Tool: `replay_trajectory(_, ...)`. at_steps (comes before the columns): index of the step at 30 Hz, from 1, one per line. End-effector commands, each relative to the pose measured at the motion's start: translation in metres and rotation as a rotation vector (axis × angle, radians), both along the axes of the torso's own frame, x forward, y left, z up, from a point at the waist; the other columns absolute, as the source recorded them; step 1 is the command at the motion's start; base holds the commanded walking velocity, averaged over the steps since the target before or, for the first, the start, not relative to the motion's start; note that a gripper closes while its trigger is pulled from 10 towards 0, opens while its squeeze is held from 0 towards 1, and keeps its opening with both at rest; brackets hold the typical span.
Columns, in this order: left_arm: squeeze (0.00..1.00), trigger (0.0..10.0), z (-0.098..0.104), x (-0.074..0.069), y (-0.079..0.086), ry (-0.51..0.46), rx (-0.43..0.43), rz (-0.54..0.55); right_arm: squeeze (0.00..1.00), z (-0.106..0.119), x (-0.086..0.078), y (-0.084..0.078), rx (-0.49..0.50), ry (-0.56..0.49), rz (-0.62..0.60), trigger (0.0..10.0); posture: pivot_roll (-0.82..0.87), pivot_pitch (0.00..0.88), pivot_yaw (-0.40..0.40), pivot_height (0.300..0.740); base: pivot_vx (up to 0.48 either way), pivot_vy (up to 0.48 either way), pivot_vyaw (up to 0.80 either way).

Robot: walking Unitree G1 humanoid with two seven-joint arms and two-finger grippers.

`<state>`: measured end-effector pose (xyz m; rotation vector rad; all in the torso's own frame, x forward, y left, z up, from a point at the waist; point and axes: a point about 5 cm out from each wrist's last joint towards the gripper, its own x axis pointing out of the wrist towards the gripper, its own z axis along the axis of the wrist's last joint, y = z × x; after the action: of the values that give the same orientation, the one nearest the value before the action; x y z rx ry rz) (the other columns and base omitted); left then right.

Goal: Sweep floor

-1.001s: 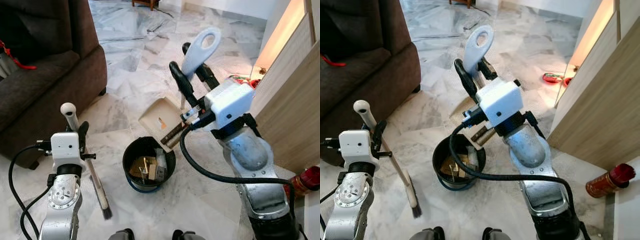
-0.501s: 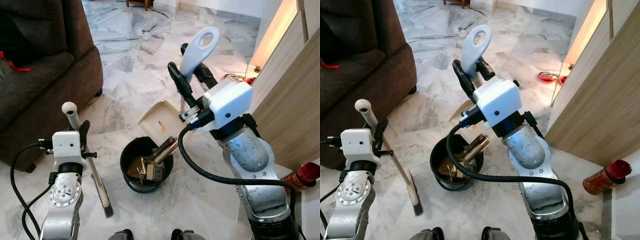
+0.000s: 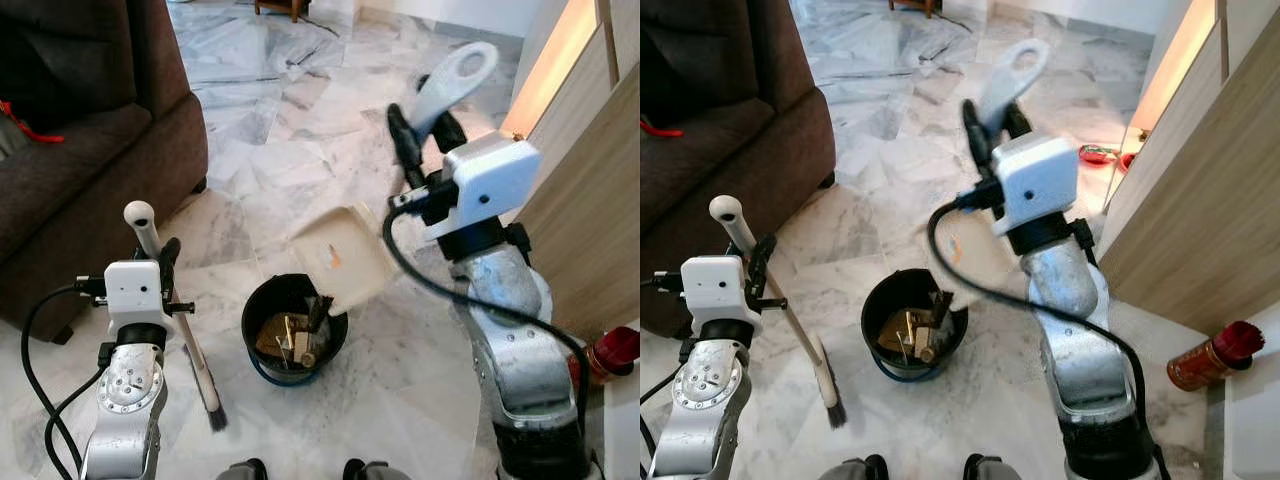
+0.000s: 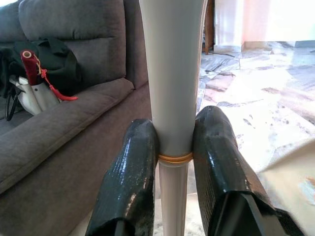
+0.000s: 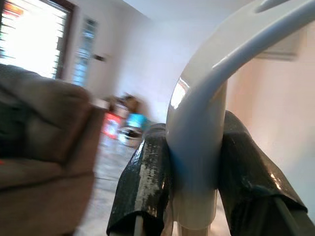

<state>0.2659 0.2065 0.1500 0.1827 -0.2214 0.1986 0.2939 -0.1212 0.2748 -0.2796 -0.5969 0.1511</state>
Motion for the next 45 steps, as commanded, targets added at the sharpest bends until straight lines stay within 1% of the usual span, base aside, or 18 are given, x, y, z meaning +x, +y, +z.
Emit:
replay_trajectory(1,0.00,10.0,0.005,0.000,0.001,-0.033,0.019,-0.001,0.00,0.015,0.001,-0.018,-0.019,-0.097,-0.140,10.0,-0.02,0.162,-0.017,0.740,0.000,0.000,0.00)
replay_trajectory(4,0.00,10.0,0.005,-0.001,0.001,-0.035,0.020,-0.001,0.00,0.011,0.003,-0.024,-0.036,-0.090,-0.185,10.0,-0.02,0.160,-0.017,0.740,0.000,0.000,0.00)
replay_trajectory(11,0.00,10.0,0.005,-0.002,0.000,-0.035,0.018,-0.005,0.00,0.005,0.003,-0.032,-0.072,-0.099,-0.245,10.0,-0.02,0.157,-0.013,0.740,0.000,0.000,0.00)
replay_trajectory(14,0.00,10.0,0.004,-0.001,-0.001,-0.032,0.016,-0.011,0.00,0.003,0.003,-0.037,-0.115,-0.109,-0.280,10.0,-0.02,0.160,-0.013,0.740,0.000,0.000,0.00)
replay_trajectory(18,0.00,10.0,0.004,-0.001,-0.002,-0.031,0.015,-0.014,0.00,-0.001,0.003,-0.037,-0.134,-0.102,-0.277,10.0,-0.03,0.162,-0.014,0.740,0.000,0.000,0.00)
replay_trajectory(19,0.00,10.0,0.003,-0.001,-0.002,-0.029,0.013,-0.018,0.00,-0.007,0.003,-0.037,-0.147,-0.094,-0.276,10.0,-0.03,0.167,-0.015,0.740,0.000,0.000,0.00)
replay_trajectory(20,0.00,10.0,0.002,-0.001,-0.003,-0.025,0.010,-0.022,0.00,-0.019,0.002,-0.039,-0.126,-0.064,-0.261,10.0,-0.03,0.171,-0.017,0.740,0.000,0.000,0.00)
replay_trajectory(22,0.00,10.0,0.002,-0.003,-0.004,-0.023,0.009,-0.025,0.00,-0.029,0.002,-0.041,-0.097,-0.023,-0.249,10.0,-0.02,0.173,-0.017,0.740,0.000,0.000,0.00)
replay_trajectory(23,0.00,10.0,0.001,-0.006,-0.004,-0.018,0.006,-0.025,0.00,-0.037,0.003,-0.043,-0.065,0.019,-0.233,10.0,-0.02,0.178,-0.018,0.740,0.000,0.000,0.00)
replay_trajectory(27,0.00,10.0,-0.002,-0.011,-0.003,-0.004,0.009,-0.026,0.00,-0.049,0.006,-0.044,-0.043,0.082,-0.198,10.0,-0.02,0.182,-0.020,0.740,0.000,0.000,0.00)
replay_trajectory(29,0.00,10.0,-0.003,-0.013,-0.001,-0.001,0.011,-0.024,0.00,-0.056,0.009,-0.048,-0.036,0.108,-0.208,10.0,-0.02,0.181,-0.020,0.740,0.000,0.000,0.00)
replay_trajectory(33,0.00,10.0,-0.003,-0.015,0.001,0.005,0.014,-0.020,0.00,-0.066,0.014,-0.057,-0.004,0.153,-0.214,10.0,-0.02,0.184,-0.020,0.740,0.000,0.000,0.00)
replay_trajectory(37,0.00,10.0,-0.002,-0.016,0.001,0.005,0.015,-0.021,0.00,-0.074,0.016,-0.058,0.032,0.205,-0.193,10.0,-0.02,0.189,-0.020,0.740,0.000,0.000,0.00)
replay_trajectory(38,0.00,10.0,-0.002,-0.016,0.001,0.005,0.015,-0.022,0.00,-0.076,0.016,-0.059,0.042,0.210,-0.208,10.0,-0.02,0.191,-0.019,0.740,0.000,0.000,0.00)
replay_trajectory(41,0.00,10.0,-0.002,-0.016,-0.001,0.003,0.016,-0.029,0.00,-0.084,0.017,-0.066,0.090,0.244,-0.235,10.0,-0.02,0.192,-0.018,0.740,0.000,0.000,0.00)
replay_trajectory(42,0.00,10.0,-0.002,-0.018,-0.002,0.005,0.017,-0.032,0.00,-0.087,0.018,-0.069,0.123,0.258,-0.238,10.0,-0.01,0.193,-0.017,0.740,0.000,0.000,0.00)
replay_trajectory(43,0.00,10.0,-0.002,-0.018,-0.002,0.005,0.017,-0.032,0.00,-0.087,0.018,-0.069,0.123,0.258,-0.238,10.0,-0.01,0.193,-0.017,0.740,0.000,0.000,0.00)
replay_trajectory(45,0.00,10.0,-0.003,-0.020,-0.001,0.011,0.020,-0.032,0.00,-0.090,0.020,-0.071,0.161,0.279,-0.231,10.0,-0.02,0.193,-0.018,0.740,0.000,0.000,0.00)
